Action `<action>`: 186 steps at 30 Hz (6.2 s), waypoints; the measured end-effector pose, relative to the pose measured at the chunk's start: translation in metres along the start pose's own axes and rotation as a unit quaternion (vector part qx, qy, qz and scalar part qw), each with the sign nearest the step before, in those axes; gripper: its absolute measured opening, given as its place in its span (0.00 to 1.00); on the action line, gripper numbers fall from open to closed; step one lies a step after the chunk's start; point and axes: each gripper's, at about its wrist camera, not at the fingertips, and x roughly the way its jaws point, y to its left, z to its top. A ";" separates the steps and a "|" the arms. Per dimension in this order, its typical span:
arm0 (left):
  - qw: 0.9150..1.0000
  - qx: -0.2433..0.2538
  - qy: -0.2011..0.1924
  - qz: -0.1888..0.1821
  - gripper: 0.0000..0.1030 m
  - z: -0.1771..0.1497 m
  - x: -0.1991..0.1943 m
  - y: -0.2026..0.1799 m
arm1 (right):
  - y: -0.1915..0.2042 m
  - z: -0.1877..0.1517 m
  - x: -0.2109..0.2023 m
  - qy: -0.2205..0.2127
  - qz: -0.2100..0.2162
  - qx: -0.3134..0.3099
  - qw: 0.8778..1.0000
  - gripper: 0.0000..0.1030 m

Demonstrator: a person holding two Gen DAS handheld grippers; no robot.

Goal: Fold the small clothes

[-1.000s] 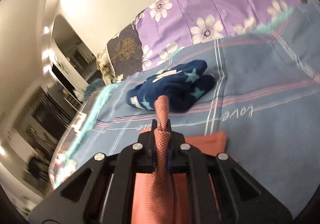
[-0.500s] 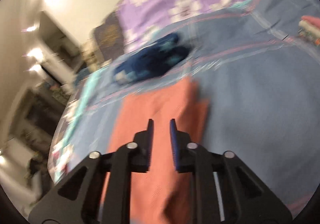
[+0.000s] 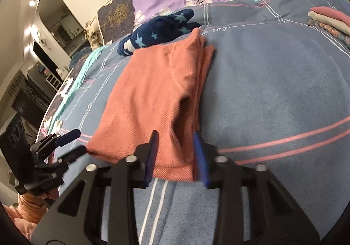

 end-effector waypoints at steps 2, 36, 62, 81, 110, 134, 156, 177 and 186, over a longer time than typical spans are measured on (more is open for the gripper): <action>0.999 0.022 0.011 0.022 0.54 -0.004 0.010 -0.006 | 0.001 0.002 -0.003 -0.006 -0.007 0.003 1.000 0.02; 0.997 0.017 0.054 -0.058 0.48 0.009 0.038 -0.004 | -0.003 -0.015 0.019 0.041 0.004 0.049 0.998 0.08; 0.996 0.012 0.033 -0.078 0.60 0.016 0.059 -0.001 | -0.010 0.148 0.108 -0.021 -0.126 -0.040 0.991 0.04; 0.996 0.014 0.027 -0.084 0.63 0.014 0.057 -0.001 | 0.014 0.009 0.054 0.010 -0.038 -0.015 0.999 0.12; 0.996 -0.044 0.034 -0.070 0.74 0.043 0.066 0.053 | -0.007 0.050 0.020 -0.005 -0.008 0.039 0.999 0.56; 0.985 -0.072 0.021 -0.157 0.26 0.098 0.121 0.071 | 0.000 0.093 0.083 0.021 -0.023 0.027 0.999 0.25; 0.986 0.072 -0.106 -0.108 0.24 0.200 0.030 -0.018 | 0.055 0.110 -0.063 -0.180 -0.146 -0.097 0.968 0.21; 0.989 0.101 -0.089 -0.056 0.24 0.362 0.188 -0.054 | -0.078 0.264 -0.007 -0.197 -0.194 -0.026 0.961 0.20; 0.991 0.121 -0.062 0.016 0.34 0.378 0.267 -0.054 | -0.134 0.296 0.061 -0.187 -0.174 0.036 0.966 0.22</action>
